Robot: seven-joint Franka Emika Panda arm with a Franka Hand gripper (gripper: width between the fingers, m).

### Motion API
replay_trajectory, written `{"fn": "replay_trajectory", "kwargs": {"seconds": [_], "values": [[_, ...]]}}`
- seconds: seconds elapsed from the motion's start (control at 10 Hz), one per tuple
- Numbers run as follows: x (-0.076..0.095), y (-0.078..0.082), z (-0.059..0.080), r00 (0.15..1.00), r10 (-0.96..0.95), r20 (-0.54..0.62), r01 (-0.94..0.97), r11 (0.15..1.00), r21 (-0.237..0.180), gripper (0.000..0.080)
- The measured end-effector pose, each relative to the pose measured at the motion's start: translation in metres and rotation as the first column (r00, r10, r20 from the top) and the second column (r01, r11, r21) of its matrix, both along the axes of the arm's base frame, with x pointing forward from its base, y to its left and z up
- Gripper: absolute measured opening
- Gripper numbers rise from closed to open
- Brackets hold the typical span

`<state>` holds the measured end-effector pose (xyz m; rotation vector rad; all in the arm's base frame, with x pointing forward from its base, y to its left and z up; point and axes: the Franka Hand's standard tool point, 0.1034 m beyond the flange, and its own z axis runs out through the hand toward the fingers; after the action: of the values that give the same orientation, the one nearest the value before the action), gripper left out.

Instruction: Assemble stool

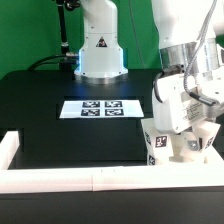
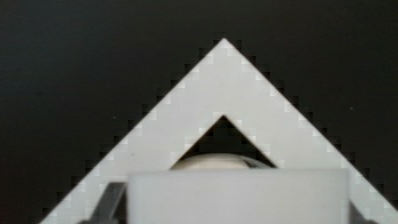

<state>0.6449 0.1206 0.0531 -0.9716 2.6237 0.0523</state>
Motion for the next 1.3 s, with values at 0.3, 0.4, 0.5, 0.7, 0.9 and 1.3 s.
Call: {"fn": "replay_trajectory", "kwargs": {"seconds": [0.3, 0.4, 0.5, 0.7, 0.9, 1.3], "values": [[0.002, 0.000, 0.000, 0.998, -0.045, 0.048, 0.045, 0.999, -0.013, 0.0324], [0.001, -0.001, 0.000, 0.997, -0.054, 0.047, 0.054, 0.998, -0.008, 0.0324], [0.001, -0.001, 0.000, 0.997, -0.054, 0.047, 0.054, 0.998, -0.008, 0.0324], [0.001, -0.001, 0.000, 0.999, -0.007, 0.053, 0.008, 1.000, -0.026, 0.0386], [0.005, 0.002, 0.009, 0.998, 0.001, 0.069, 0.001, 1.000, -0.023, 0.0520], [0.021, 0.009, 0.076, 0.987, -0.008, 0.161, 0.005, 1.000, 0.017, 0.0647]]}}
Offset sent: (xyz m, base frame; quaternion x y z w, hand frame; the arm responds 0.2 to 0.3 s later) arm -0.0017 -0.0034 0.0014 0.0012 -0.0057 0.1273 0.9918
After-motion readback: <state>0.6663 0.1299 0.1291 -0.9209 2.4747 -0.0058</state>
